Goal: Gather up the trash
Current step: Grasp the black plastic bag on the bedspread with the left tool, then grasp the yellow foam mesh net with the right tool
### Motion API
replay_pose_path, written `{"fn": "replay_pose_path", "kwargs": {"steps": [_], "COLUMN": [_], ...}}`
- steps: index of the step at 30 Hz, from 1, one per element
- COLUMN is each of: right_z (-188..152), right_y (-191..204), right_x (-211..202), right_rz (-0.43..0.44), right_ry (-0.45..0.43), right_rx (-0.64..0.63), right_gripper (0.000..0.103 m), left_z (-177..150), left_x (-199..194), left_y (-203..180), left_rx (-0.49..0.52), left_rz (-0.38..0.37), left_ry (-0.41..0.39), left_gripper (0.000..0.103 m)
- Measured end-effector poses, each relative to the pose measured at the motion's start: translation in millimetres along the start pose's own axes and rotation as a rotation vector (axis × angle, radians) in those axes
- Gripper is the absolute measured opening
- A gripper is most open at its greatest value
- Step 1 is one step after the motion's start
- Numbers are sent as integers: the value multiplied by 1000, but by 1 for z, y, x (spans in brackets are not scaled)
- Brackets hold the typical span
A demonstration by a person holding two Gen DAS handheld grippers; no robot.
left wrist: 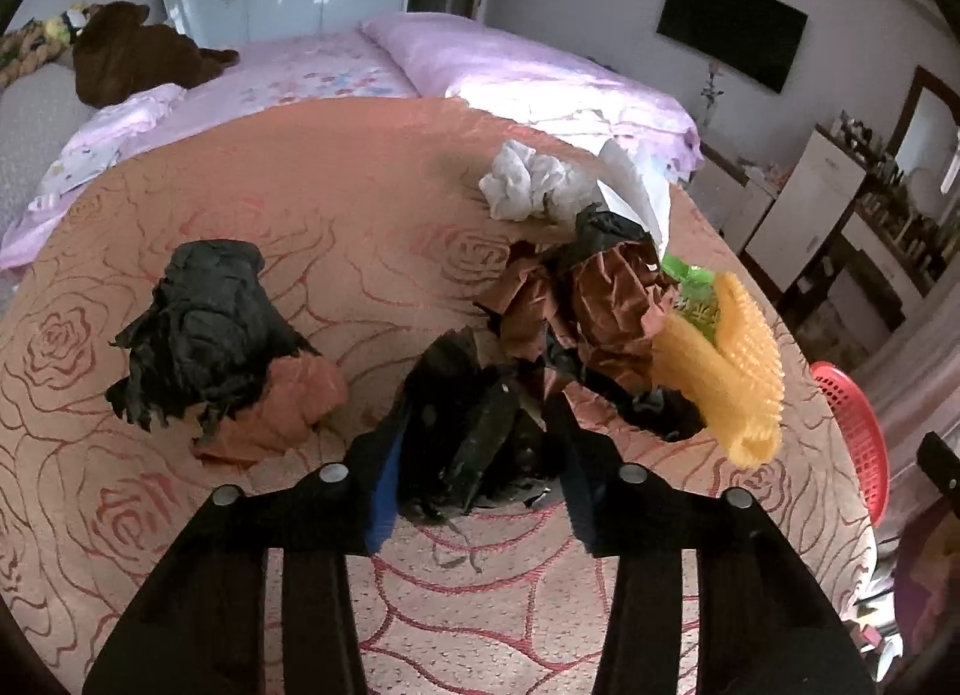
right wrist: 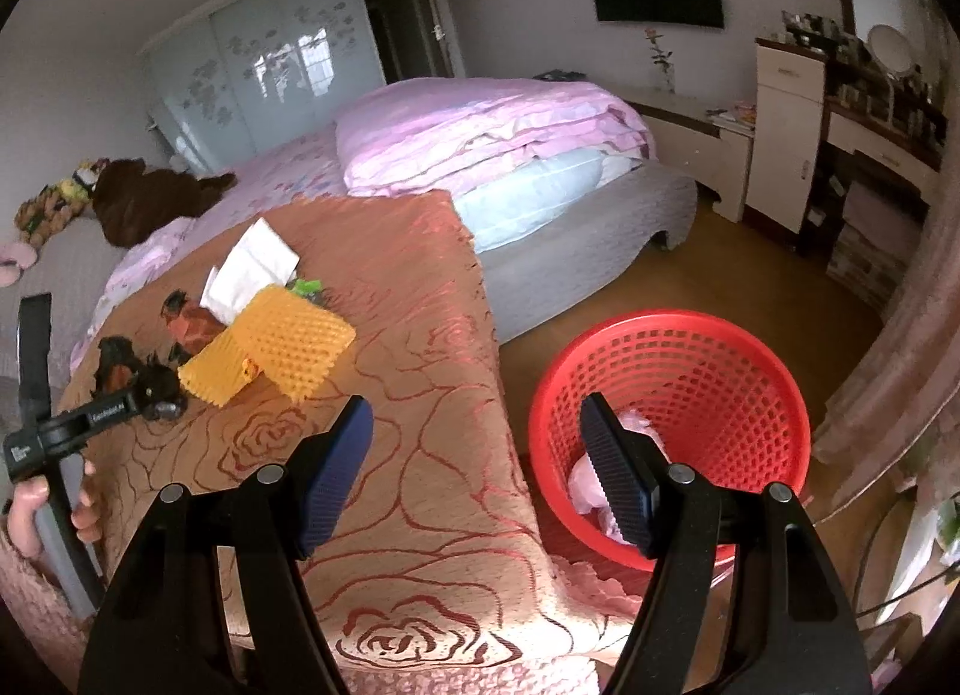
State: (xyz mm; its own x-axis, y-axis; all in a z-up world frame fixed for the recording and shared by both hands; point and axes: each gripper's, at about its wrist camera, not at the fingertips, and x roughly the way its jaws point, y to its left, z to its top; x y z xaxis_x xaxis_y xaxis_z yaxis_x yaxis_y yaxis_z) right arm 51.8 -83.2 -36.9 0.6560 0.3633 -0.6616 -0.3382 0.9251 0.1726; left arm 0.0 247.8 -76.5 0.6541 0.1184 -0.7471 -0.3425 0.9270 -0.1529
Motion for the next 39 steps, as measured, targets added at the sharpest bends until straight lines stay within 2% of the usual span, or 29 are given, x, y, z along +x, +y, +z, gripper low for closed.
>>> {"fn": "replay_pose_path", "kwargs": {"steps": [6, 14, 22, 30, 35, 39], "right_z": [10, 31, 48, 48, 43, 38], "right_y": [20, 57, 99, 102, 98, 94], "right_x": [16, 53, 83, 115, 113, 110], "right_rz": [27, 116, 229, 219, 232, 236], "right_ry": [7, 39, 70, 145, 160, 162], "right_rx": [-63, -149, -225, -220, -216, -217], "right_gripper": [69, 69, 69, 69, 55, 47], "left_z": [-3, 0, 2, 1, 1, 0], "left_x": [-4, -20, -35, -36, -38, -41], "left_y": [-2, 5, -1, -3, -4, -4], "left_rx": [-3, -20, 6, 4, 5, 10], "left_rz": [6, -16, -43, -47, -50, -53], "left_ry": [-15, -57, -101, -102, -96, -98], "left_gripper": [40, 40, 40, 40, 40, 40]}}
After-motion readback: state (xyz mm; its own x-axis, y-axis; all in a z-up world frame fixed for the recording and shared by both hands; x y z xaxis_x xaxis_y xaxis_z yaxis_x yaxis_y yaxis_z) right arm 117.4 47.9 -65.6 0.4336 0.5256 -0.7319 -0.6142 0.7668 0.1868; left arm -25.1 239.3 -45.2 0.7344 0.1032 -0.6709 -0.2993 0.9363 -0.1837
